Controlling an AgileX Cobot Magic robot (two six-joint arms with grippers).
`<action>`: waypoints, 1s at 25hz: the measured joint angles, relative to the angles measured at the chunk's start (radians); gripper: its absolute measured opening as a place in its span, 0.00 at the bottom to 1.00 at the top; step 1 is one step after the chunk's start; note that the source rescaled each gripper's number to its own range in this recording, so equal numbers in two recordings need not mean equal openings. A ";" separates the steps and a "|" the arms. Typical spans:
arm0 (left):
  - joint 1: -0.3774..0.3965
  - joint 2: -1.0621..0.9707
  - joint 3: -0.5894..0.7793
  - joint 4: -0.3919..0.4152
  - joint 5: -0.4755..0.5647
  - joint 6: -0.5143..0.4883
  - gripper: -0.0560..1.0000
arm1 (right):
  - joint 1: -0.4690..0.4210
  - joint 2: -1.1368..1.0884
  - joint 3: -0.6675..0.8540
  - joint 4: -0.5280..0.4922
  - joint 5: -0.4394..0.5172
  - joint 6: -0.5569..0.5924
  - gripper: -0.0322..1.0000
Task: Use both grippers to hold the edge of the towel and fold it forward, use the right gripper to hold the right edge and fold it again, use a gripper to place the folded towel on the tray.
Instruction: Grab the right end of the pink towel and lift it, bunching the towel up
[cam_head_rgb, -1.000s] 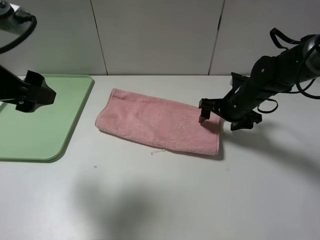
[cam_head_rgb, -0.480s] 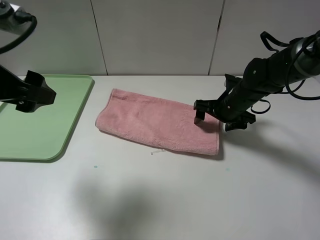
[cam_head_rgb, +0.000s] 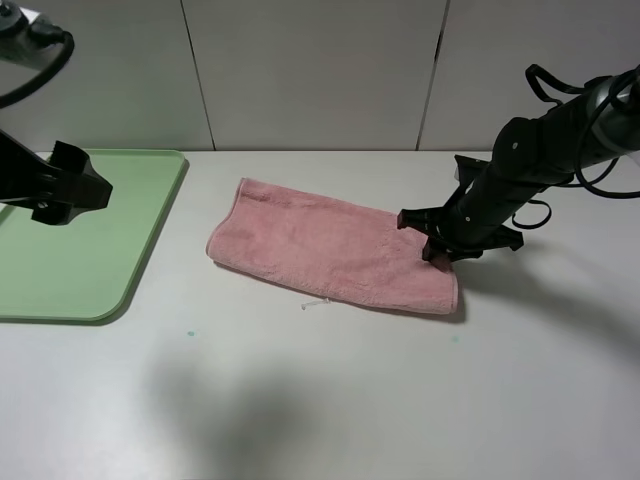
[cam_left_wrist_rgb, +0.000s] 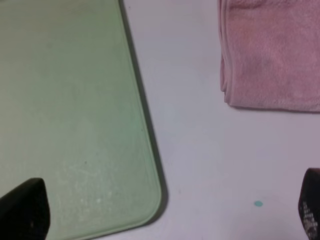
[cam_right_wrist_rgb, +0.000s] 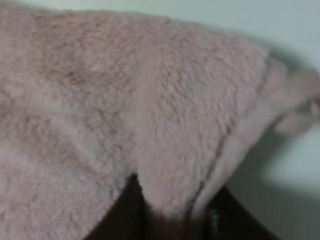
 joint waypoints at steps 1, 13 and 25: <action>0.000 0.000 0.000 0.000 0.000 0.000 1.00 | 0.003 0.002 0.000 0.021 0.011 0.004 0.23; 0.000 0.000 0.000 0.000 0.000 0.000 1.00 | 0.012 0.001 0.000 0.040 0.021 -0.018 0.08; 0.000 0.000 0.000 0.000 0.000 0.000 1.00 | -0.072 -0.131 0.010 -0.102 0.197 -0.020 0.08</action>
